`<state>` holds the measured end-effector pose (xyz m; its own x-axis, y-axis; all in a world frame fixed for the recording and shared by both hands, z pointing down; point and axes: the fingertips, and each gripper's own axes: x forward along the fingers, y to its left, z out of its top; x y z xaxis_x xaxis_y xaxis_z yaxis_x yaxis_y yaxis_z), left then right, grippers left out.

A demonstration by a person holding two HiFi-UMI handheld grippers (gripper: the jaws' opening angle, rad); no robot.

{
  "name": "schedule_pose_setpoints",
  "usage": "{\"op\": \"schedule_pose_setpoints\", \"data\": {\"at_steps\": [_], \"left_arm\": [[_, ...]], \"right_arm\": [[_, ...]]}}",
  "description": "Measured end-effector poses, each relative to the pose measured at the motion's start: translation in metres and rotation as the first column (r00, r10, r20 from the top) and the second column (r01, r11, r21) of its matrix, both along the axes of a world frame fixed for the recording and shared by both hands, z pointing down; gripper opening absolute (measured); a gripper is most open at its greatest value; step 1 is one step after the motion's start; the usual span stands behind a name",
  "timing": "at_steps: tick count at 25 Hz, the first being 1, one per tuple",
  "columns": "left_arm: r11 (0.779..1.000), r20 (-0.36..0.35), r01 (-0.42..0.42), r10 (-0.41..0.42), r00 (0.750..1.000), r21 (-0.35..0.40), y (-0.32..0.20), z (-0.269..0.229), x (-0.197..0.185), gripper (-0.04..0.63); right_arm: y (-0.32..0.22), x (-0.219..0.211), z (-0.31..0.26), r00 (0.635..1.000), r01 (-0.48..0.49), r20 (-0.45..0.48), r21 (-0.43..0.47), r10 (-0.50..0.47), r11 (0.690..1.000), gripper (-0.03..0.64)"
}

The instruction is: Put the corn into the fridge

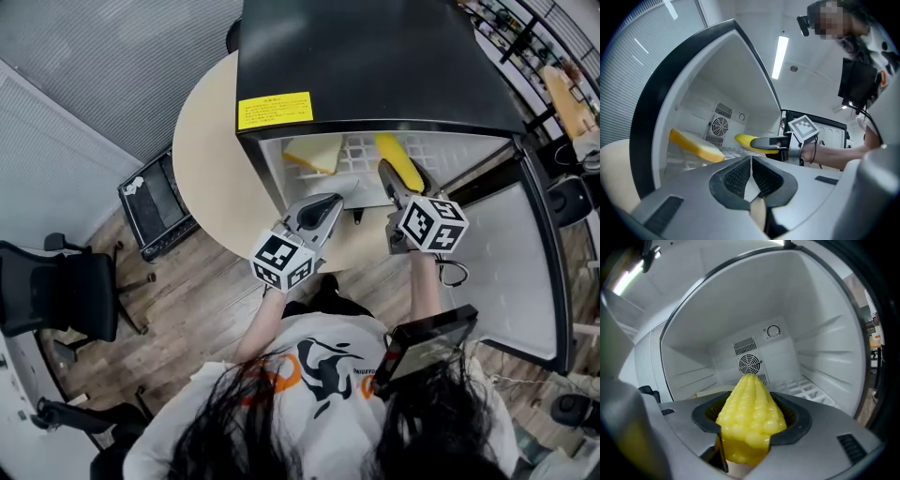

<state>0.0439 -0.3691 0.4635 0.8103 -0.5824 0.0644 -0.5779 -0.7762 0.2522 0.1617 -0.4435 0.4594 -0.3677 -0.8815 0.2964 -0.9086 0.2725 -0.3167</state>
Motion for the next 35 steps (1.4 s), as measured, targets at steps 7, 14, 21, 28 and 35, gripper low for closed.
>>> {"op": "schedule_pose_setpoints", "data": {"at_steps": [7, 14, 21, 28, 35], "left_arm": [[1.000, 0.018, 0.029, -0.029, 0.999, 0.000, -0.009, 0.001, -0.005, 0.011], [0.998, 0.030, 0.063, -0.063, 0.998, -0.005, -0.014, 0.002, -0.019, 0.011], [0.998, 0.028, 0.059, -0.059, 0.998, -0.004, -0.012, 0.002, -0.020, 0.011], [0.998, 0.027, 0.059, -0.059, 0.998, -0.004, -0.010, 0.002, -0.023, 0.011], [0.998, 0.024, 0.059, -0.059, 0.998, -0.002, -0.009, 0.001, -0.030, 0.011]], "right_arm": [[-0.047, -0.014, 0.005, 0.979, 0.142, -0.148, -0.014, -0.142, 0.990, 0.255], [-0.057, -0.022, 0.014, 0.931, 0.196, -0.302, -0.067, -0.207, 0.978, 0.255], [-0.055, -0.031, 0.023, 0.869, 0.217, -0.432, -0.107, -0.242, 0.970, 0.256], [-0.055, -0.031, 0.025, 0.847, 0.199, -0.487, -0.082, -0.213, 0.977, 0.256], [-0.058, -0.028, 0.026, 0.861, 0.154, -0.478, -0.085, -0.176, 0.984, 0.258]]}}
